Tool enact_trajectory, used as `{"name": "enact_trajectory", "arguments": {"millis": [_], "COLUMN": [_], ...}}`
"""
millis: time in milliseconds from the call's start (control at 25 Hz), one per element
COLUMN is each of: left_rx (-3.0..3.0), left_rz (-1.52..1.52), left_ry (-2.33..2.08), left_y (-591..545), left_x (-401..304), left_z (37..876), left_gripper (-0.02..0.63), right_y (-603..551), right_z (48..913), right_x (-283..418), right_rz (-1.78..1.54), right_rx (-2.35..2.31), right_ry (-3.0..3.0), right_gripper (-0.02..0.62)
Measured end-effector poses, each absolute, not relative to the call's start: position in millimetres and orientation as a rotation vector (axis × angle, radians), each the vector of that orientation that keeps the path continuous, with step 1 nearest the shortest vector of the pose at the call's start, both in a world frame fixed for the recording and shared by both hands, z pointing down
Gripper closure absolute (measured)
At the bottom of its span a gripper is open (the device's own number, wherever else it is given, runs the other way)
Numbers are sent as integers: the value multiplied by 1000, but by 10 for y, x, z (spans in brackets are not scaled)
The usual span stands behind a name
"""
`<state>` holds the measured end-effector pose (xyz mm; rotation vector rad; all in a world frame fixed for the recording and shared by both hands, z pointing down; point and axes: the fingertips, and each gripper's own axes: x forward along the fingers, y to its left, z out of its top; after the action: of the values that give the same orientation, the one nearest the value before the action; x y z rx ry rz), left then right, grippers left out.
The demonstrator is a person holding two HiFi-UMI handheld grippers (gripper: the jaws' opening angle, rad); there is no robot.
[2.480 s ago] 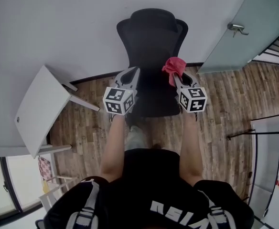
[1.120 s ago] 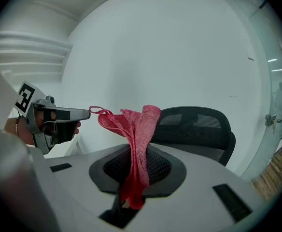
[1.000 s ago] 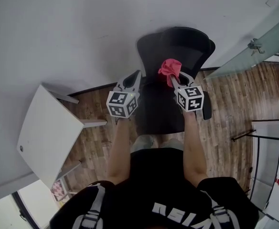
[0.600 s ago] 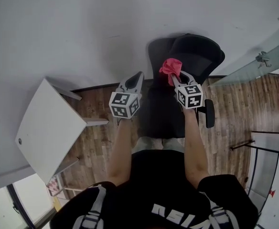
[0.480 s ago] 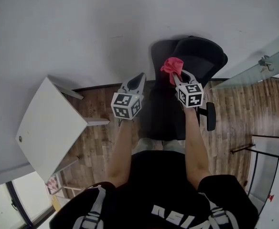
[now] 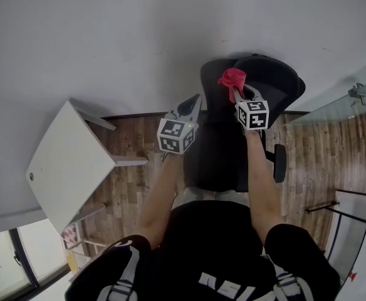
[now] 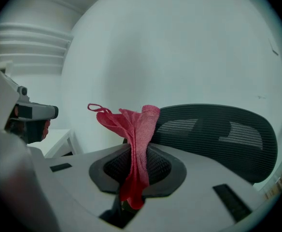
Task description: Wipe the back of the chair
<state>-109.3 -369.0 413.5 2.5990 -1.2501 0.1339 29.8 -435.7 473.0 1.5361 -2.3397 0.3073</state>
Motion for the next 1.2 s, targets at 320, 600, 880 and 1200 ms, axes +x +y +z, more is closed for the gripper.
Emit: {"name": "enact_trajectory", "arguments": {"millis": [320, 600, 880, 1200], "left_rx": [2628, 2654, 2687, 2719], "left_rz": [194, 224, 248, 252], "left_ry": [-1229, -1202, -1148, -1101], "left_y": [-3742, -3785, -3744, -3655], "left_x": [-556, -109, 340, 659], "left_z": [4162, 4157, 4160, 4166], "left_gripper": [582, 581, 581, 581], "right_y": [-4526, -4533, -4396, -4117], "right_z": [4779, 4797, 4788, 4783], "right_x": [866, 1531, 2233, 2849], "right_rz": [333, 368, 389, 414], "right_rx": [1570, 1676, 1792, 1913], "right_ry": [-2330, -2282, -2214, -2147], "right_gripper": [518, 518, 518, 518]}}
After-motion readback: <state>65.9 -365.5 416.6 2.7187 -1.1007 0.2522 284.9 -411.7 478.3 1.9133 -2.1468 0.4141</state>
